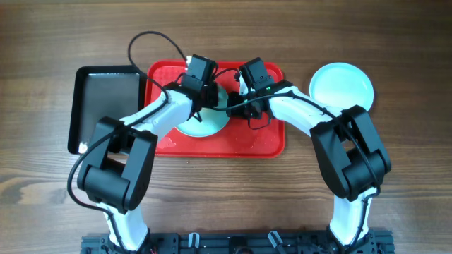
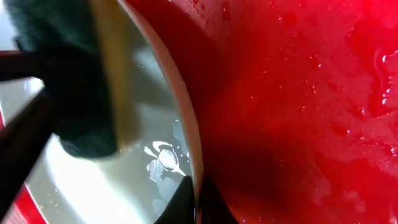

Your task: Clean dirty plates on tray and stack at the side

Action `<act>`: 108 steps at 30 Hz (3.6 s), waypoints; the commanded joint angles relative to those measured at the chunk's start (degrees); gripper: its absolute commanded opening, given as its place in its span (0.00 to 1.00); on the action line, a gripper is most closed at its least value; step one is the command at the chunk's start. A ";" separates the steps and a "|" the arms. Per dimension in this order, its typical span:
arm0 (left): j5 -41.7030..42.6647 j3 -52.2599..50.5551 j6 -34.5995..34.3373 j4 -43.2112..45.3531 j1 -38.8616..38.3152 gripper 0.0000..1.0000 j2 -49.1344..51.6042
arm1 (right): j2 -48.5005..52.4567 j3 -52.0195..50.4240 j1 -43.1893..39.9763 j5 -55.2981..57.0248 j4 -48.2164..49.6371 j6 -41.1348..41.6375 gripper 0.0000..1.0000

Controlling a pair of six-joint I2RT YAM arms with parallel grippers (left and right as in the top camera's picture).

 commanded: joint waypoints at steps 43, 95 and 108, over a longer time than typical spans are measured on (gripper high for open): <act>8.48 9.07 -1.73 -38.82 34.69 0.04 -14.25 | -26.05 -0.37 28.70 99.51 -0.33 -34.51 0.04; 4.85 9.07 -1.95 -35.47 18.45 0.04 -14.23 | -10.51 -0.63 -46.49 21.57 -18.99 -7.26 0.47; -7.32 9.07 7.13 -32.83 32.28 0.04 -12.35 | -18.62 2.49 -45.86 5.27 -24.74 -16.70 0.81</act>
